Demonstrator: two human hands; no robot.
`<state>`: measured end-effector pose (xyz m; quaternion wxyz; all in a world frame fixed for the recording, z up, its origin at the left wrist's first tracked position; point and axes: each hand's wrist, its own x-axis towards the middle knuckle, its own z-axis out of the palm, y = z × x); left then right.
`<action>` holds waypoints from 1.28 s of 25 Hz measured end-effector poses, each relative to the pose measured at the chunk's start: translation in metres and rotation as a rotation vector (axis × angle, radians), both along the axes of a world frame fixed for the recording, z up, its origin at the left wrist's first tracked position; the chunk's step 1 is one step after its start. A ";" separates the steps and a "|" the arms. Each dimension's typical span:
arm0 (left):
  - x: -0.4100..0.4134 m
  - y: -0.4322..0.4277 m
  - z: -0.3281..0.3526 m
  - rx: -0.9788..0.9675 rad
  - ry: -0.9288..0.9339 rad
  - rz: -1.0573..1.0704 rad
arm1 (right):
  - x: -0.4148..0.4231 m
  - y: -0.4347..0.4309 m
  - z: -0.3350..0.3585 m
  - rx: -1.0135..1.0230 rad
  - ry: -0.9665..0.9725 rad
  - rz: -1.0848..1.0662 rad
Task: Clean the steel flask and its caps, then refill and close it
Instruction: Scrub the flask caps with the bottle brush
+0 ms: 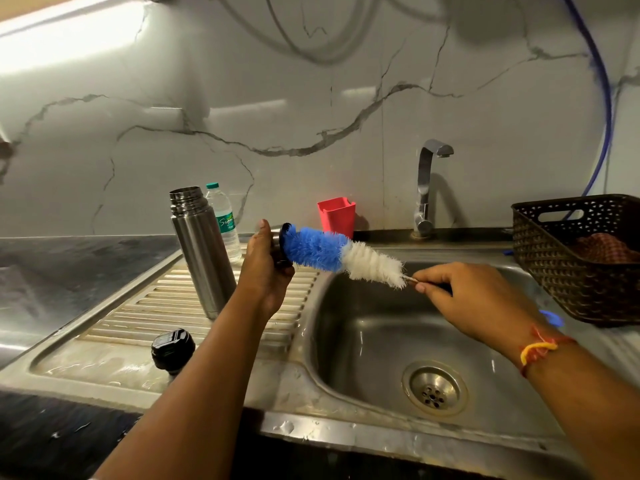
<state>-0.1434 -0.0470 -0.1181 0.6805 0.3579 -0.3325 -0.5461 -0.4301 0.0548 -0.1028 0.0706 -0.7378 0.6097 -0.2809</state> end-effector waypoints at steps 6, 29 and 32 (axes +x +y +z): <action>-0.007 0.009 0.003 0.061 -0.191 -0.115 | -0.003 -0.010 -0.011 -0.324 0.125 -0.035; -0.004 0.014 0.008 0.070 0.260 -0.132 | 0.009 -0.012 -0.015 -0.289 0.109 -0.068; -0.010 0.019 0.010 0.075 0.236 -0.145 | 0.007 -0.013 -0.015 -0.475 0.213 -0.107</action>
